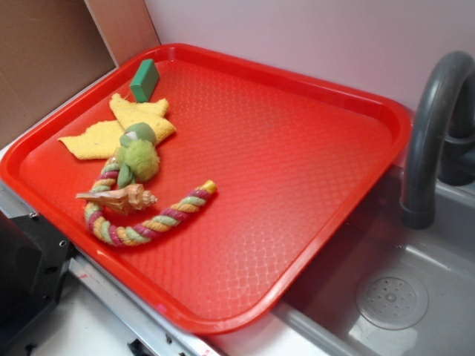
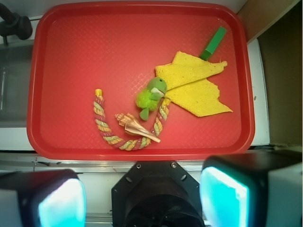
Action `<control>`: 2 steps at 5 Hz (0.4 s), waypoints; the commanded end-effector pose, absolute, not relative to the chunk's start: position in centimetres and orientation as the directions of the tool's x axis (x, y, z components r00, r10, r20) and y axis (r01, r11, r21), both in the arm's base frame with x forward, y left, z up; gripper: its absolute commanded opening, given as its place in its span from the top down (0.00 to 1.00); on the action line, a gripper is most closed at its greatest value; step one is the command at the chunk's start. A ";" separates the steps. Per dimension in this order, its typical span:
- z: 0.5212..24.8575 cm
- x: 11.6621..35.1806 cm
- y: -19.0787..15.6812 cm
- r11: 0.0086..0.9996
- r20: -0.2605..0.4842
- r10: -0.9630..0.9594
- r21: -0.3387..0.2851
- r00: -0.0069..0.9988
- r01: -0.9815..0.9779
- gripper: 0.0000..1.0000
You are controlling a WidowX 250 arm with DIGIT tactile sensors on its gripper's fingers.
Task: Grab the green block.
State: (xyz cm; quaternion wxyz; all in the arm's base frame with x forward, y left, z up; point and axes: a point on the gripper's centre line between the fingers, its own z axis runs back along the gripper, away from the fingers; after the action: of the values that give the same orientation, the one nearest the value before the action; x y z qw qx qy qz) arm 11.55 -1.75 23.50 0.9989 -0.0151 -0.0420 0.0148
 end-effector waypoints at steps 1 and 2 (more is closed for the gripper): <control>23.5 11.6 -1.7 0.999 0.083 0.031 -0.031 0.996 -0.028 0.00; 22.9 13.2 0.0 0.980 0.160 0.199 -0.013 0.967 -0.200 0.00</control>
State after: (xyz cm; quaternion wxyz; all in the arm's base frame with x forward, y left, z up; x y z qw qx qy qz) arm 13.00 -0.02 22.49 0.9919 0.0034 -0.0762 0.1013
